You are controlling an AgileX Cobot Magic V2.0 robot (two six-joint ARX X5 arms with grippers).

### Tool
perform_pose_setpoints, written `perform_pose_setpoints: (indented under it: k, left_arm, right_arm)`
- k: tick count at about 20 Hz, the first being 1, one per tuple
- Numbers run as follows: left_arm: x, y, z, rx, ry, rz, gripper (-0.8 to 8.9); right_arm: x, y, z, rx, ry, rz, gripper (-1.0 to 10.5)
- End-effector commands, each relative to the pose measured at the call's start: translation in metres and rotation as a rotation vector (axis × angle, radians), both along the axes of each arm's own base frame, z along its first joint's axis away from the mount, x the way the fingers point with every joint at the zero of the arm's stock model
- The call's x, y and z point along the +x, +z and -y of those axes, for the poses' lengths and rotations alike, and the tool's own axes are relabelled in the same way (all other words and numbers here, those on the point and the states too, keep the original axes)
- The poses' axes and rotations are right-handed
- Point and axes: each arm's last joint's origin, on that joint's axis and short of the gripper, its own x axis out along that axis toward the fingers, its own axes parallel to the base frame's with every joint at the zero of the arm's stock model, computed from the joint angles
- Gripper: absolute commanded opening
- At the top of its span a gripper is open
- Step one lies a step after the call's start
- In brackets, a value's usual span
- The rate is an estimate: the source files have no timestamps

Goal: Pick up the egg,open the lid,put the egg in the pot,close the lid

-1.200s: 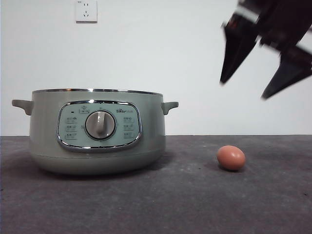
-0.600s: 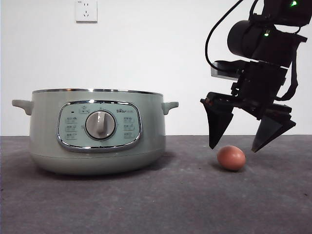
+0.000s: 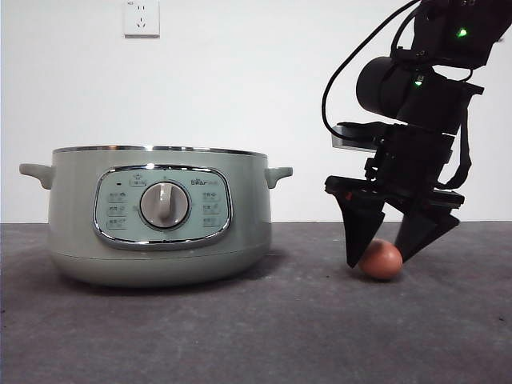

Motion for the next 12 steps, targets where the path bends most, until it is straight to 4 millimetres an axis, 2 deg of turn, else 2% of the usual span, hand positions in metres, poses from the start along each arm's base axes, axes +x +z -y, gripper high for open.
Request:
perform_pose_setpoints:
  k: [1,3,7,10,12]
  left_arm:
    - [-0.004,0.003,-0.001,-0.017,0.004,0.032,-0.08]
    - [-0.004,0.003,-0.001,-0.017,0.003,0.032,-0.08]
    - [-0.004,0.003,-0.001,-0.016,0.003,0.032,-0.08]
    - [-0.004,0.003,-0.001,-0.011,0.0,0.033,-0.08]
    - [-0.004,0.003,-0.001,-0.008,-0.001,0.034,-0.08]
  right_arm:
    - [-0.001,-0.004,-0.005,0.006,-0.013,-0.017,0.9]
    - [-0.002,-0.004,-0.005,0.011,-0.011,-0.025,-0.2]
    - [-0.006,0.004,-0.006,0.016,-0.014,-0.021,-0.1]
    - [-0.014,0.033,-0.002,0.042,-0.011,0.037,-0.1]
    - [-0.024,0.06,0.0,0.078,-0.005,0.112,-0.1]
